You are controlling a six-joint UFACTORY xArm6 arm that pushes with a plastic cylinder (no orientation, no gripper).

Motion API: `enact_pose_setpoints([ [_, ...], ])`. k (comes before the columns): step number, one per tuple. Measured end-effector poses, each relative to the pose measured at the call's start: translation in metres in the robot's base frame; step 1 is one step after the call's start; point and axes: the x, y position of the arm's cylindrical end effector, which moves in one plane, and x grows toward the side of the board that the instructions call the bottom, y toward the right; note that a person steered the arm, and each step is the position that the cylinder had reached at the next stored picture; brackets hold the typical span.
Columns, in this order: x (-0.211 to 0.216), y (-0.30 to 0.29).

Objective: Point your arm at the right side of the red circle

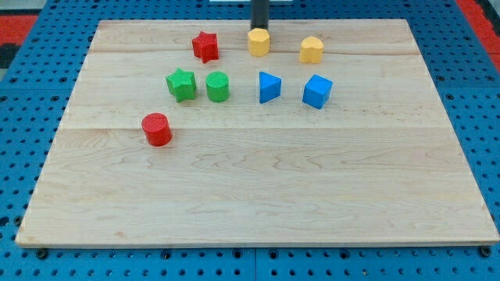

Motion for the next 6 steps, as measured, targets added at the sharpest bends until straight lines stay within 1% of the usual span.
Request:
enact_pose_setpoints([
  [2,0.016,-0.001],
  [3,-0.002,0.035],
  [4,-0.021,0.121],
  [5,0.034,0.203],
  [6,0.170,0.187],
])
